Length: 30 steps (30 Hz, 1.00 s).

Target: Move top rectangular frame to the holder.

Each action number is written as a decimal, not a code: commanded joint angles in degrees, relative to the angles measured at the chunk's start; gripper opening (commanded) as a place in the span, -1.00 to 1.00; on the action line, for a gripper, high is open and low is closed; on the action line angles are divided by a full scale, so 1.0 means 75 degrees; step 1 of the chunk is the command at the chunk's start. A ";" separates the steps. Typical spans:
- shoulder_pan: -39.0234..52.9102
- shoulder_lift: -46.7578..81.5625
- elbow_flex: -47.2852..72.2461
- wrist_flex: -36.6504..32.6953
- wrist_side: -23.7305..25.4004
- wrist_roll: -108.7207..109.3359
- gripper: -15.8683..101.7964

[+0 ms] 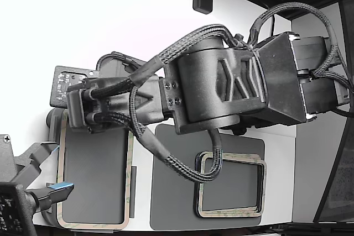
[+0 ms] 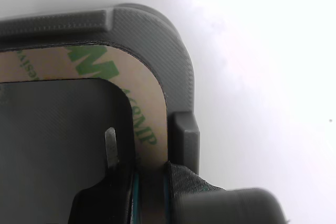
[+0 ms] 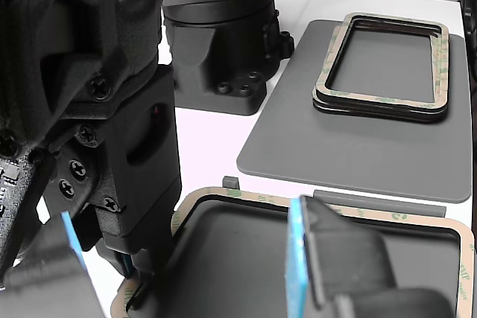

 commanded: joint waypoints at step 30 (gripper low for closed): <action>-0.0047 0.0117 -0.0070 0.0070 0.0082 -0.0094 -0.90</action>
